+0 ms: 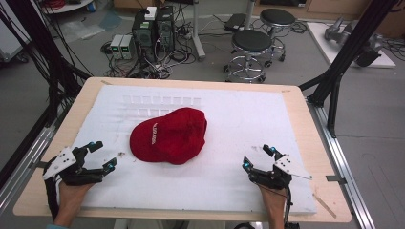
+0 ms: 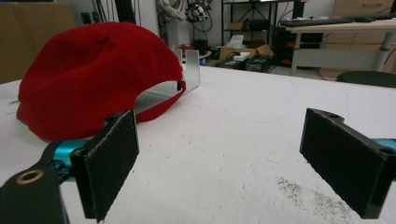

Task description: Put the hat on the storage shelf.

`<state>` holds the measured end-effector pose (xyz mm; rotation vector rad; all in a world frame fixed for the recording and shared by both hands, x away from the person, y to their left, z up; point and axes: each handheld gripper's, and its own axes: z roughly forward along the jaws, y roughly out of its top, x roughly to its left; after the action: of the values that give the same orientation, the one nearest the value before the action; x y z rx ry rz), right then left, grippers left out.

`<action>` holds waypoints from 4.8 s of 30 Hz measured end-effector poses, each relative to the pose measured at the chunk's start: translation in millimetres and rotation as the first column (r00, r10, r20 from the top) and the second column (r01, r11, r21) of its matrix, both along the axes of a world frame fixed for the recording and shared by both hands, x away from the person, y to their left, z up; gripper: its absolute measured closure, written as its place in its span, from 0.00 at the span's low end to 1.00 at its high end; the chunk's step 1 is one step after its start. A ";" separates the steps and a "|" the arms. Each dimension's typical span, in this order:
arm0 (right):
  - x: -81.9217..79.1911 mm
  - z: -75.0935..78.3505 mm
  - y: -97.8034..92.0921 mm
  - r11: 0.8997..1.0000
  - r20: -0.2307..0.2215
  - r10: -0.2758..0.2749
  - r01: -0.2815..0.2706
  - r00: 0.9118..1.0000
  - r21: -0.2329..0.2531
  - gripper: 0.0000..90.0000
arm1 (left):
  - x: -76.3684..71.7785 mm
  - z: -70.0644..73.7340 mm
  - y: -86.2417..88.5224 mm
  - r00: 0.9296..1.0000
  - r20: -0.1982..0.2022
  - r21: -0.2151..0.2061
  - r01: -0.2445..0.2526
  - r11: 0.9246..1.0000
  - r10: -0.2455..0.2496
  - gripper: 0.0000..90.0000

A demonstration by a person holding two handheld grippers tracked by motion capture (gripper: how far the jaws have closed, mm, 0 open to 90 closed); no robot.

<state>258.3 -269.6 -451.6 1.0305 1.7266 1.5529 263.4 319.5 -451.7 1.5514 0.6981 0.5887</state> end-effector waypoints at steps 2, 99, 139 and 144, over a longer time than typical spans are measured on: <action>0.0 0.0 0.3 1.000 0.003 0.004 -0.004 1.000 -0.006 0.12 | 0.1 -0.1 0.2 1.000 0.001 -0.002 0.001 1.000 -0.001 0.15; -1.4 -0.3 -1.0 1.000 0.016 0.008 -0.008 1.000 0.006 0.12 | 126.5 102.6 -150.5 0.893 -0.262 0.415 0.447 0.792 -0.367 0.15; -2.3 -0.4 -0.7 1.000 0.019 0.001 -0.001 1.000 0.008 0.12 | 132.1 83.1 -175.9 0.897 -0.348 0.475 0.419 0.774 -0.272 0.93; -2.3 -0.4 -0.7 1.000 0.019 0.002 -0.002 1.000 0.008 0.12 | 129.0 85.7 -176.1 0.897 -0.340 0.435 0.415 0.799 -0.282 0.94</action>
<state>256.0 -270.3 -452.0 1.0150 1.7107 1.5675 392.4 143.5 -366.0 2.2163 0.4392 0.2902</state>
